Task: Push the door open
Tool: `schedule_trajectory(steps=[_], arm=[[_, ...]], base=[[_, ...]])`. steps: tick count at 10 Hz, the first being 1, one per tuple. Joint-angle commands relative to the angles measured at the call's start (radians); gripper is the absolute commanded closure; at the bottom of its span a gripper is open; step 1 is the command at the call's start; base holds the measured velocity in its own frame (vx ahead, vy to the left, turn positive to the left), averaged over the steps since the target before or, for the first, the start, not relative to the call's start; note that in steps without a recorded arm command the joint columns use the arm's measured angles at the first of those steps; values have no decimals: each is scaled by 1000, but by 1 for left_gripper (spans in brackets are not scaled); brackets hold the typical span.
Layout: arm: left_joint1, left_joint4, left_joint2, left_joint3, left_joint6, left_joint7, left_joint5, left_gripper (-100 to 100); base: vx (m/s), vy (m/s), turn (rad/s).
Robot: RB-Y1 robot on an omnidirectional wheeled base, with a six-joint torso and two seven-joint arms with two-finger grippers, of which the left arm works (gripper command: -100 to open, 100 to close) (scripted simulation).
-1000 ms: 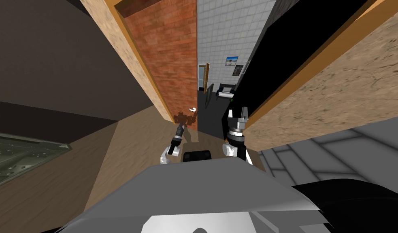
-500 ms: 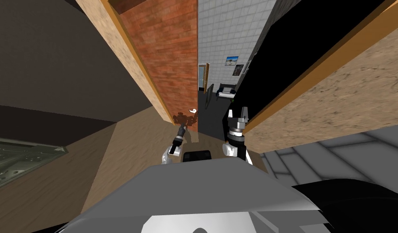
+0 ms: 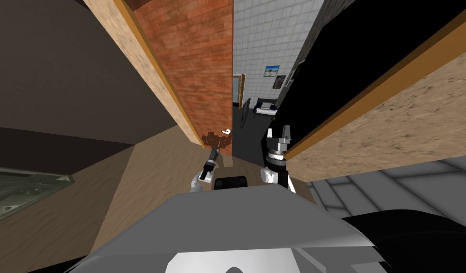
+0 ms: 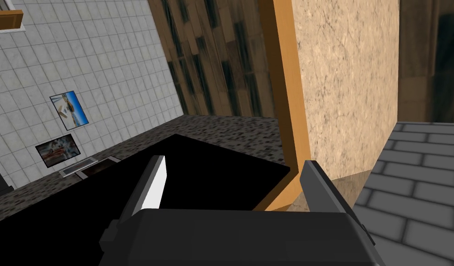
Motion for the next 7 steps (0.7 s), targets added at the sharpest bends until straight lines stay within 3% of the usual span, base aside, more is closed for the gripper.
schedule_trajectory(steps=[1,7], arm=[[-13,36,-2,-5,-12,4,-1,-100],[-71,173,-11,-25,-50,24,-5,-100]], base=[[90,11,-8],[109,23,-9]])
